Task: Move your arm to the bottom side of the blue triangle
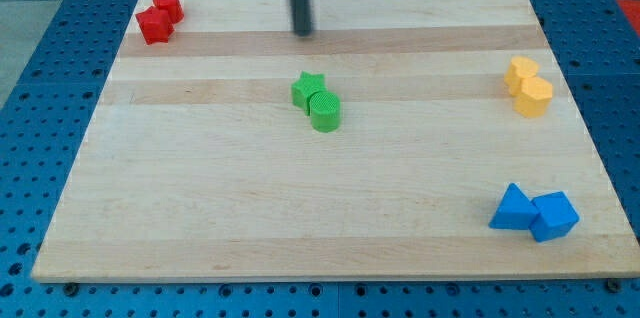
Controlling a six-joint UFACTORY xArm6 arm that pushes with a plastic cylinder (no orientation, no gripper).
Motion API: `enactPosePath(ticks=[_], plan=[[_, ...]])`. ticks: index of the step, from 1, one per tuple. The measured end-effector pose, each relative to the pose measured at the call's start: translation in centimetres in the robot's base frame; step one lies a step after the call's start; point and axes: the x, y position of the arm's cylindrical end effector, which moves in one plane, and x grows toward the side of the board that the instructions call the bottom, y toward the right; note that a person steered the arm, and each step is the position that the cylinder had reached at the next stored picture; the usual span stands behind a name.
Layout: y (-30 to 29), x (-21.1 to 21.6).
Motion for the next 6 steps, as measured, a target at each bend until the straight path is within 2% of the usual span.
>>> enactPosePath(ticks=[3, 5, 6], plan=[[33.9, 1.0], [34.0, 2.1], [34.0, 10.3]])
